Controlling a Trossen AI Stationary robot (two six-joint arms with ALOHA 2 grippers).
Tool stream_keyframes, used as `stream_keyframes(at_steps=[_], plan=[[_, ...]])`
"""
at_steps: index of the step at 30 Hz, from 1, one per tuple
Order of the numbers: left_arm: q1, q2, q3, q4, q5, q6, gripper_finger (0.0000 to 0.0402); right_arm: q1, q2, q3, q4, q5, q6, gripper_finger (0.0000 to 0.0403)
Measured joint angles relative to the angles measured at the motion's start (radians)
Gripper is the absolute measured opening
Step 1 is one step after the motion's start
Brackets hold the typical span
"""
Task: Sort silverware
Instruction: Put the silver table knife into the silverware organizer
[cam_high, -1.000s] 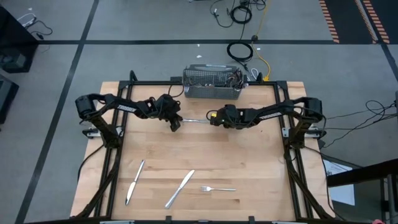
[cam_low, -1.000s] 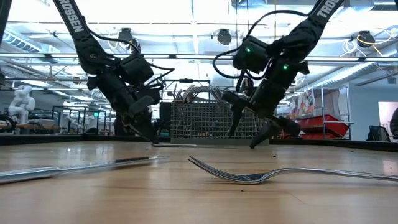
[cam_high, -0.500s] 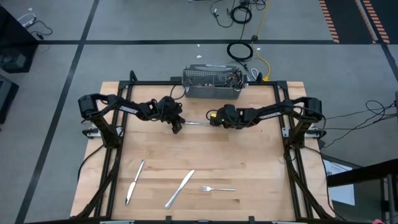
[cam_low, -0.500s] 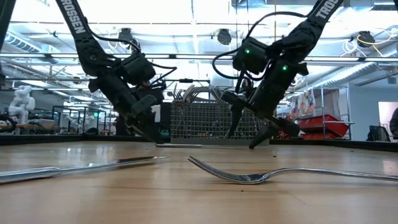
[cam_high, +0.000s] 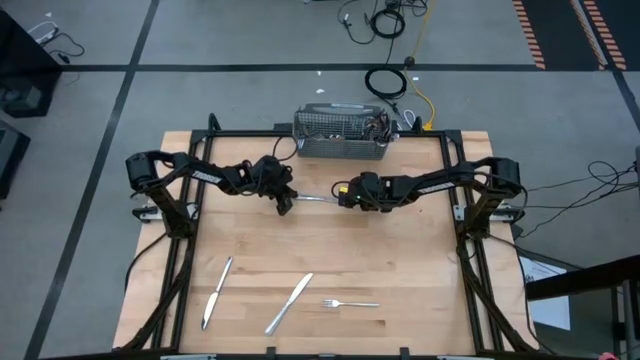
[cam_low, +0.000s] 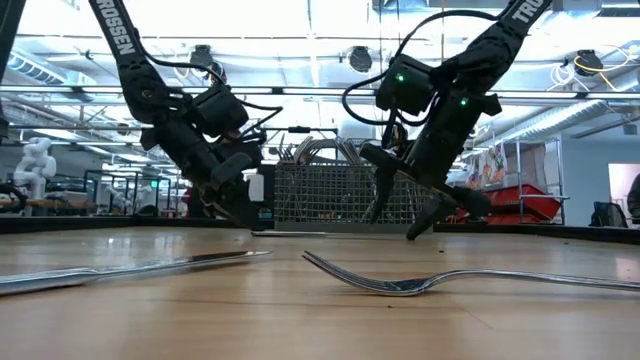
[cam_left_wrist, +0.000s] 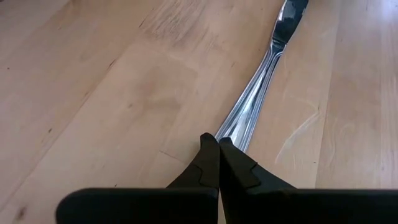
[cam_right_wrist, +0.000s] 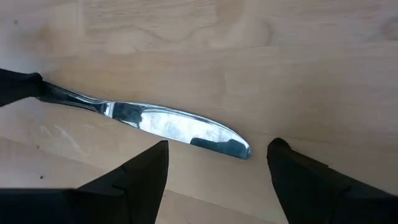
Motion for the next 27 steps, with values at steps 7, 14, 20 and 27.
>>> stream_keyframes(at_steps=[7, 14, 20, 27], plan=[[0.0, 0.0, -0.005, 0.016, -0.002, 0.0, 0.0001, -0.01, 0.001, -0.002, 0.043, 0.006, 0.011, 0.0258], [0.0, 0.0, -0.007, 0.024, -0.009, -0.016, 0.0001, -0.025, 0.003, -0.005, 0.114, 0.006, 0.002, 0.0258], [0.0, 0.0, -0.008, 0.031, -0.013, -0.018, 0.0001, -0.029, 0.003, -0.005, 0.12, 0.008, 0.001, 0.0258], [0.001, 0.024, -0.008, 0.071, -0.031, -0.048, 0.0001, -0.029, 0.004, -0.005, 0.122, 0.009, -0.014, 0.0206]])
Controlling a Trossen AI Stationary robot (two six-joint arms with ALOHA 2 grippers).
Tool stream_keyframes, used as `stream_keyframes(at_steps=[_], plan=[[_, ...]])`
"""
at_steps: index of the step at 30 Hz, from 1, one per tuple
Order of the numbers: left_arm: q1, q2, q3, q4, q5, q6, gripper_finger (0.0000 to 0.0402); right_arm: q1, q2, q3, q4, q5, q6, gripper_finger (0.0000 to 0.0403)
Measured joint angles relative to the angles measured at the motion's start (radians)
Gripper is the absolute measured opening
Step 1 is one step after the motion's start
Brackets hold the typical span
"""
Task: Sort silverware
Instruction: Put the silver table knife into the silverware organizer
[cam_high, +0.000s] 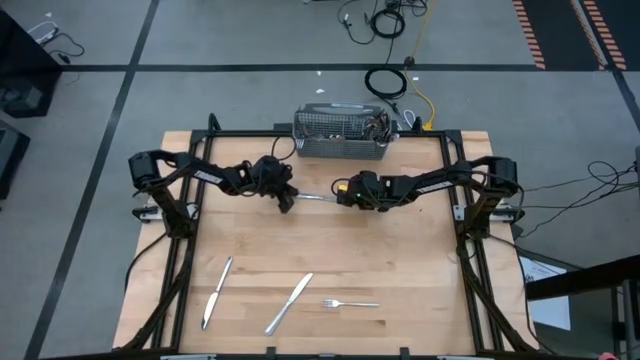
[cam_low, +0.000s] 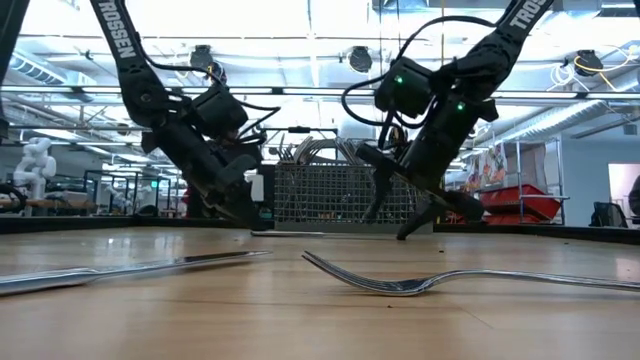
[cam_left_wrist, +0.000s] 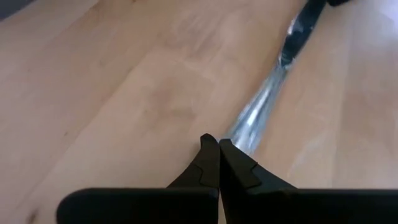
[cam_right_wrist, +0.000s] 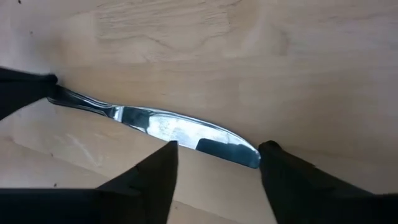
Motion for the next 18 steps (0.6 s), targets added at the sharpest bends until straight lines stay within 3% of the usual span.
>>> stream_keyframes(at_steps=[12, 18], plan=[[-0.015, 0.057, 0.003, 0.091, -0.002, -0.049, 0.0001, -0.006, 0.004, -0.001, -0.01, -0.01, -0.152, 0.0022], [-0.016, 0.058, 0.004, 0.094, -0.004, -0.08, 0.0002, -0.011, 0.002, 0.004, 0.04, -0.032, -0.219, 0.0001]])
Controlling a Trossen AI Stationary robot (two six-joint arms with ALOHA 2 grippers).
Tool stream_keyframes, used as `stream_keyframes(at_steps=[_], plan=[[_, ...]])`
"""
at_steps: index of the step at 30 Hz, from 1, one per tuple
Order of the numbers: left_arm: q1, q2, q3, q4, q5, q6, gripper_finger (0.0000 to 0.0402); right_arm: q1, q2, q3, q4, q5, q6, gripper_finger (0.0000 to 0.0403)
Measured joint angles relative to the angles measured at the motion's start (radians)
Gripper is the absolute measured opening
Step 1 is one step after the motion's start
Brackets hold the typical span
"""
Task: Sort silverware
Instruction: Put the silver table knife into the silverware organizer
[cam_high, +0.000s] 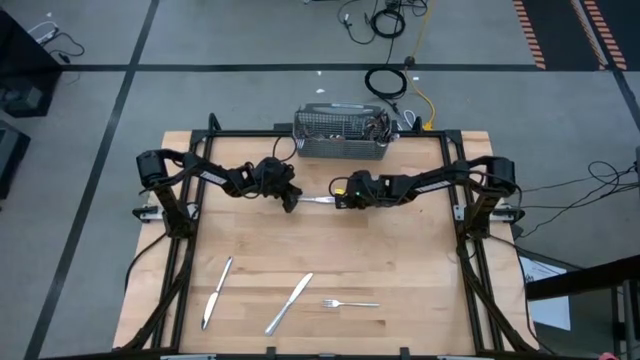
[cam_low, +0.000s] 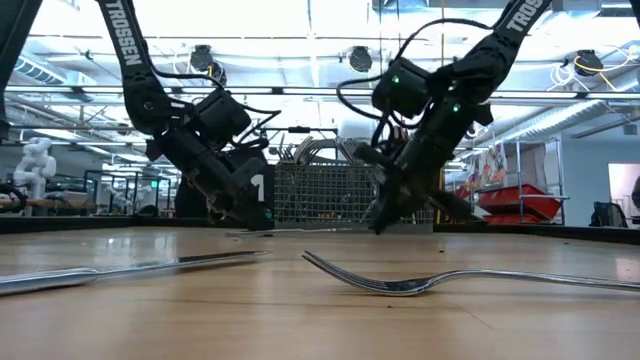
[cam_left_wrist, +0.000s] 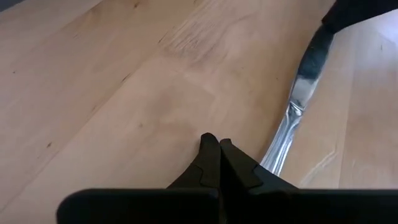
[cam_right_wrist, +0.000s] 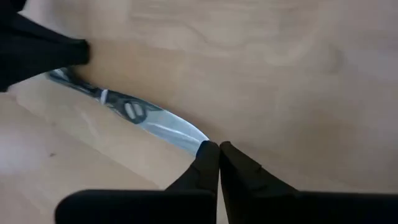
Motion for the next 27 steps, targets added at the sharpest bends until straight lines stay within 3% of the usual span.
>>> stream_keyframes(at_steps=[6, 9, 14, 22, 27], plan=[[0.001, -0.019, -0.003, 0.035, 0.005, -0.073, 0.0032, 0.0, -0.001, 0.0, 0.005, 0.002, -0.01, 0.0], [0.015, -0.026, 0.003, 0.056, 0.08, -0.073, 0.0055, 0.0, -0.001, 0.0, 0.004, 0.003, -0.017, 0.0], [0.04, -0.029, 0.058, 0.035, 0.291, -0.074, 0.0109, 0.0, -0.002, 0.0, 0.008, -0.009, -0.038, 0.0], [0.076, -0.032, 0.14, 0.023, 0.349, -0.069, 0.0197, 0.0, -0.002, 0.0, 0.024, -0.005, -0.085, 0.0], [0.097, -0.027, 0.205, -0.13, 0.43, 0.026, 0.0214, 0.001, -0.002, 0.0, 0.055, -0.002, -0.117, 0.0]])
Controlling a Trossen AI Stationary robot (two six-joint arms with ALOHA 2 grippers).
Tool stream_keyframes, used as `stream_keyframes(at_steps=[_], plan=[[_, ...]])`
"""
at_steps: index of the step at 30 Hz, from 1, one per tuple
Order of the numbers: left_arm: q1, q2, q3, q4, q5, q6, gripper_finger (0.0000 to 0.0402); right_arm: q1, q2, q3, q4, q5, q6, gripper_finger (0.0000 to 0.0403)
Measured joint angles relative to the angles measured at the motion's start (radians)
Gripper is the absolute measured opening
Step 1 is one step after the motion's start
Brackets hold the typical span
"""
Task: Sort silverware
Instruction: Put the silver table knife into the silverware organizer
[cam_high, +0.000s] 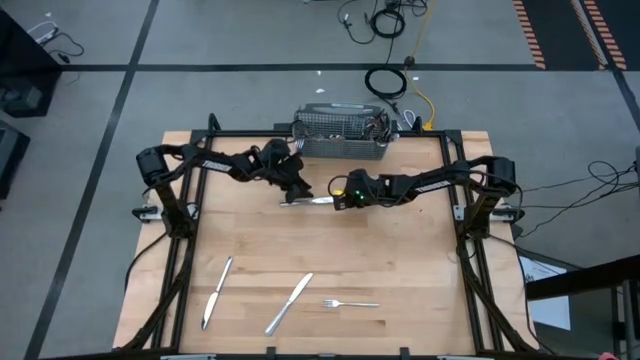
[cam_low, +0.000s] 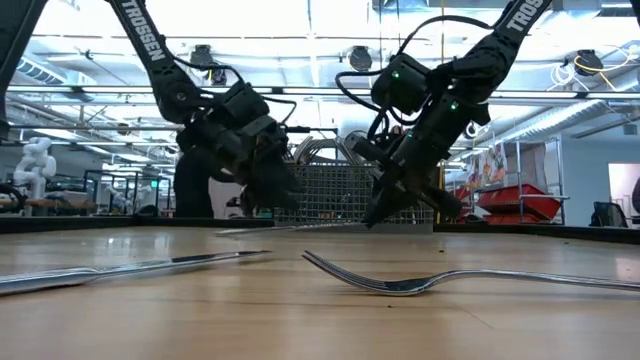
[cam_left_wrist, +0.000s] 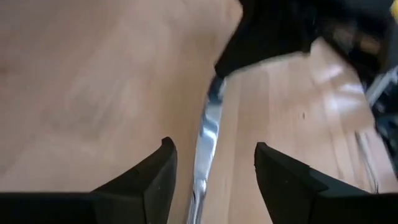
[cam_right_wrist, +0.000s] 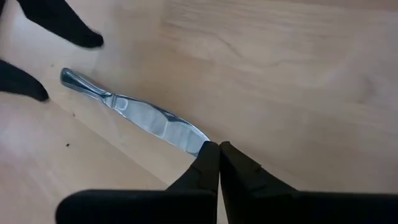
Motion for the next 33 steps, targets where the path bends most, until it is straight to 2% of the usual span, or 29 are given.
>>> stream_keyframes(at_steps=[8, 12, 26, 28, 30, 33], plan=[[0.029, 0.0, 0.061, -0.113, 0.024, 0.118, 0.0215, 0.015, 0.0, 0.009, 0.048, 0.019, -0.085, 0.0], [0.041, 0.0, 0.067, -0.118, 0.085, 0.119, 0.0215, 0.022, -0.001, 0.034, 0.048, 0.038, -0.133, 0.0], [0.035, 0.05, 0.069, -0.133, 0.191, 0.166, 0.0211, 0.033, -0.001, 0.127, 0.036, 0.044, -0.28, 0.0], [0.027, 0.059, 0.076, -0.131, 0.192, 0.169, 0.0194, 0.037, -0.001, 0.13, 0.036, 0.044, -0.284, 0.0], [0.022, 0.062, 0.083, -0.136, 0.191, 0.19, 0.016, 0.039, -0.001, 0.13, 0.032, 0.044, -0.283, 0.0], [0.017, 0.062, 0.097, -0.132, 0.169, 0.218, 0.0074, 0.039, -0.001, 0.13, 0.023, 0.044, -0.283, 0.0]])
